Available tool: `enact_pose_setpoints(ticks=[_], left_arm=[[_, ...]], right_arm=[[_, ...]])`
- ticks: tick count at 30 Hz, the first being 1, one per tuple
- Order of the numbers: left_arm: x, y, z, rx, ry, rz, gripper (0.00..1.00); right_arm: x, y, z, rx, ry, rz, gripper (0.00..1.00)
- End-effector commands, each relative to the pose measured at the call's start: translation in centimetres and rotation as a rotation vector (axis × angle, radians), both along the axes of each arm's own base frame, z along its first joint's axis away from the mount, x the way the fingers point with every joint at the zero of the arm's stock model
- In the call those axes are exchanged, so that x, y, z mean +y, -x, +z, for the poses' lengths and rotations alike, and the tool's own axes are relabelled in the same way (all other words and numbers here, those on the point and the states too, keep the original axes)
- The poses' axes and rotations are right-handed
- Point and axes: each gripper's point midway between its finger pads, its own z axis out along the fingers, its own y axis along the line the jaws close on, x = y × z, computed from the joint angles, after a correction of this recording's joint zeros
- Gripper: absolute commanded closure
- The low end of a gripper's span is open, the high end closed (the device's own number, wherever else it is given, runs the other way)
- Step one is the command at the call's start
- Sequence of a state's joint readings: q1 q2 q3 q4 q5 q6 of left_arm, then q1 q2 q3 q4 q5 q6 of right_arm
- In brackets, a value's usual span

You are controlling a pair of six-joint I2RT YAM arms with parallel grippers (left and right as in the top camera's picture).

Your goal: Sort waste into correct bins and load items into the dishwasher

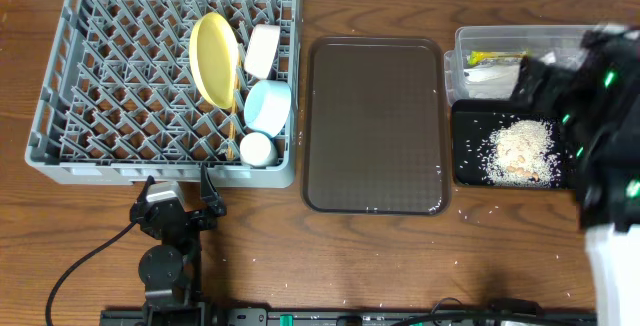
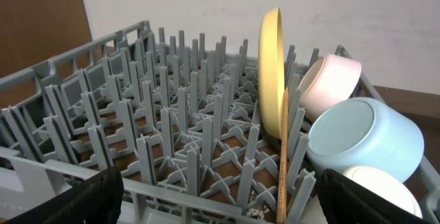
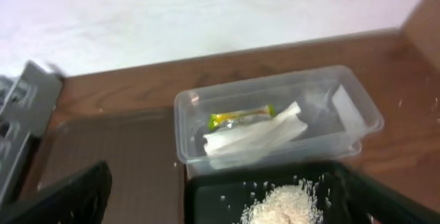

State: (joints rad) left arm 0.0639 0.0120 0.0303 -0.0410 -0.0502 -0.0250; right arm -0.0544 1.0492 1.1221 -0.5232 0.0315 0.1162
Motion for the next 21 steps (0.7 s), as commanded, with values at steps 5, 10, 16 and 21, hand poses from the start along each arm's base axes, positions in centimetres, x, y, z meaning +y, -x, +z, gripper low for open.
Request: enact_pose_setpoints(ticks=[5, 10, 16, 21], left_arm=[[0.1, 0.1, -1.8, 0.048, -0.006, 0.005, 0.08], [0.1, 0.0, -1.8, 0.048, -0.006, 0.005, 0.08], [0.1, 0.1, -1.8, 0.048, -0.006, 0.005, 0.08], [0.1, 0.1, -1.8, 0.048, -0.006, 0.005, 0.08]], right_arm=[[1.2, 4.3, -4.4, -0.099, 0.087, 0.073, 0.01], [2.2, 7.0, -7.7, -0.195, 0.075, 0.121, 0.01], [3.0, 8.9, -11.4, -0.285, 0.07, 0.156, 0.01], [3.6, 9.5, -13.7, -0.318, 0.069, 0.18, 0.01]])
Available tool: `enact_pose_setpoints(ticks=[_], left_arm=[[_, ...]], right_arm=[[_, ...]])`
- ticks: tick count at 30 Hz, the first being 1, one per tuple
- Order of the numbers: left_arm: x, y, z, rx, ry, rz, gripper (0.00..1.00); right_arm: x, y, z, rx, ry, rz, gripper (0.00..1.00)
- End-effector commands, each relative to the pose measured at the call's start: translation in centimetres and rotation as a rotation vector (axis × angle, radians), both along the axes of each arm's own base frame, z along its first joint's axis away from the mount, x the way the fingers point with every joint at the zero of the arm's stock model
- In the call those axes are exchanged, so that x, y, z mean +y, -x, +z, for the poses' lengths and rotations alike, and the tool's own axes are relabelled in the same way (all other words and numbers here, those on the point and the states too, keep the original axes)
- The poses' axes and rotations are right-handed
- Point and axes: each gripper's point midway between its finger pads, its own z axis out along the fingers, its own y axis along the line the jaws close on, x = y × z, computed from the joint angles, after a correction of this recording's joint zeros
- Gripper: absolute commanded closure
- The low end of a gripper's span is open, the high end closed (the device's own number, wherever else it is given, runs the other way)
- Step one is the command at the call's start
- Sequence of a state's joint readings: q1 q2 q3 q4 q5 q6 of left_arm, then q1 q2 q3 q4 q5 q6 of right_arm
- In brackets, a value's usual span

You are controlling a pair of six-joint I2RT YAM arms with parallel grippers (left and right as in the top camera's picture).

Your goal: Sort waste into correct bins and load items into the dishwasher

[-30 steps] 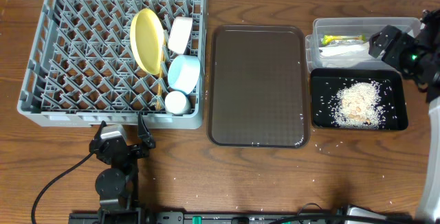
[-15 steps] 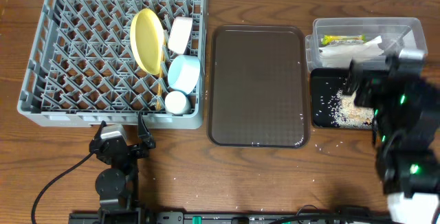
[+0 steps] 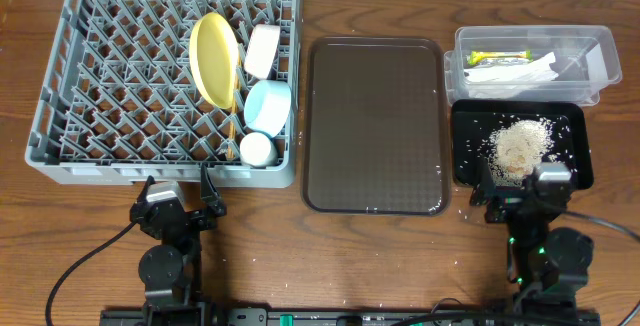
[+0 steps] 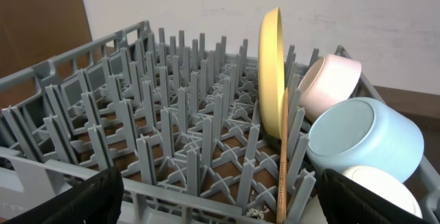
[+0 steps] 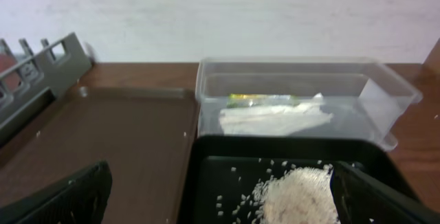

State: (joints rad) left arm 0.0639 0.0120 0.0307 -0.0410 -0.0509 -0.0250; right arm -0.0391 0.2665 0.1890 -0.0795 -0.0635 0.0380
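Observation:
The grey dish rack (image 3: 120,86) at the back left holds an upright yellow plate (image 3: 214,58), a pink cup (image 3: 262,50), a blue bowl (image 3: 267,104), a white cup (image 3: 257,148) and a wooden stick (image 4: 282,155). A clear bin (image 3: 530,61) contains a green wrapper (image 5: 261,99) and white paper. In front of that bin is a black bin (image 3: 570,146) with a heap of rice (image 3: 518,148). My left gripper (image 3: 180,188) is open in front of the rack. My right gripper (image 3: 522,188) is open at the black bin's near edge. Neither one holds anything.
A brown tray (image 3: 375,124) lies bare between the rack and the bins. Stray rice grains dot the wood near the black bin and along the table's front edge. Both arm bases stand at the front edge.
My right arm was a blur above the clear and black bins. It now rests low at the table front, facing the black bin. The left arm and all dishes are unchanged.

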Motion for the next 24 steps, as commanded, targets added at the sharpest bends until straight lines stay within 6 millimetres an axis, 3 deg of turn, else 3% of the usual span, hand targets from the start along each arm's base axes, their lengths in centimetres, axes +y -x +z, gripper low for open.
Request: enact_pose_setpoints(ticks=[1, 7, 24], left_arm=[[0.1, 0.0, -1.8, 0.048, -0.006, 0.004, 0.08], [0.1, 0.0, -1.8, 0.048, -0.006, 0.004, 0.08], [0.1, 0.0, -1.8, 0.048, -0.006, 0.004, 0.08]], right_arm=[[1.2, 0.4, -1.1, -0.031, 0.014, 0.055, 0.01], [1.9, 0.6, -1.5, -0.077, 0.016, 0.081, 0.01], [1.6, 1.1, -2.7, -0.093, 0.022, 0.062, 0.01]])
